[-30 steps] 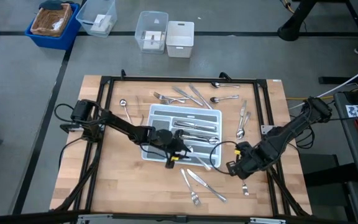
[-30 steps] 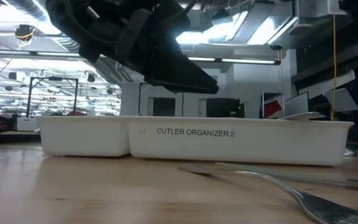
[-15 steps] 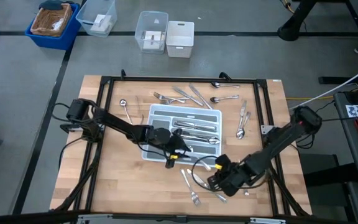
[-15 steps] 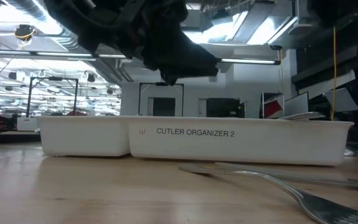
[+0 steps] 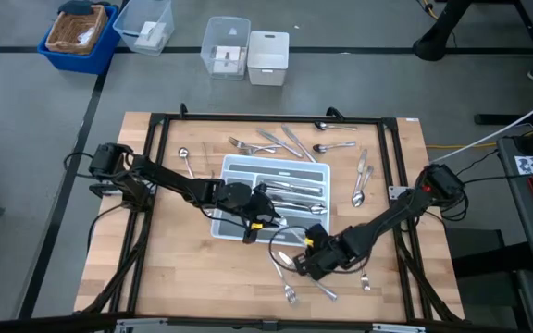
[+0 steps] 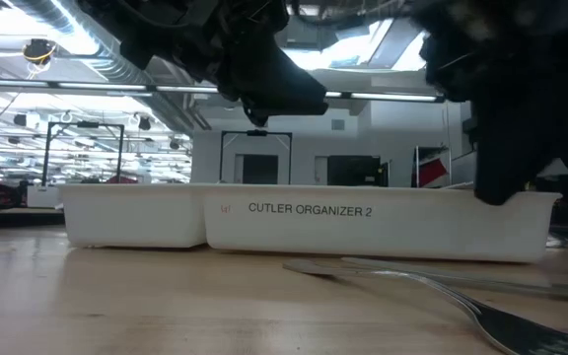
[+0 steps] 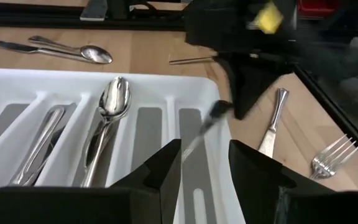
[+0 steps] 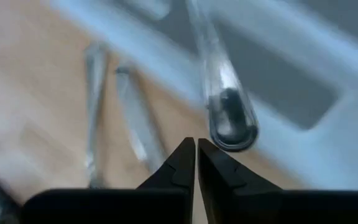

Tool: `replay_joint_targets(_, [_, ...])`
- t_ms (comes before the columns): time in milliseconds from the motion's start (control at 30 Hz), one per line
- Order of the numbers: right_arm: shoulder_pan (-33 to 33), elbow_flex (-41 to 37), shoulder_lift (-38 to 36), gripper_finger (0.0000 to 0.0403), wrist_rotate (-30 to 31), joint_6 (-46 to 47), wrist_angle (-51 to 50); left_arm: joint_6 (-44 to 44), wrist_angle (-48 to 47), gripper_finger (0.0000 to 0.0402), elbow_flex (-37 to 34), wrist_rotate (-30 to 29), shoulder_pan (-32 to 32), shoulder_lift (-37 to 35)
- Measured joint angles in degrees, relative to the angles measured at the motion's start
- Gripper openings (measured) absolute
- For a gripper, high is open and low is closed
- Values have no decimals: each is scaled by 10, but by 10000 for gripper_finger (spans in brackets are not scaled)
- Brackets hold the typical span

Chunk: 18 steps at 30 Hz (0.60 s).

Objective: Sort silverware
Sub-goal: Put the fork into the organizer tray

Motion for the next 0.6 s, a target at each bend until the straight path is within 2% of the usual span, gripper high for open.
replay_joint_targets(167, [-25, 0, -23, 24, 2, -2, -30, -1, -6, 125, 0, 0, -1, 0])
replay_joint_targets(333, [-31, 0, -54, 24, 60, 0, -84, -2, -17, 125, 0, 0, -1, 0])
replay_joint_targets(400, [-30, 0, -64, 24, 62, 14, -113, -2, -18, 125, 0, 0, -1, 0])
replay_joint_targets(500, [-30, 0, -72, 24, 46, 27, -140, -2, -20, 125, 0, 0, -1, 0])
replay_joint_targets(600, [-30, 2, -81, 24, -14, 30, -138, -7, -38, 125, 0, 1, -1, 0])
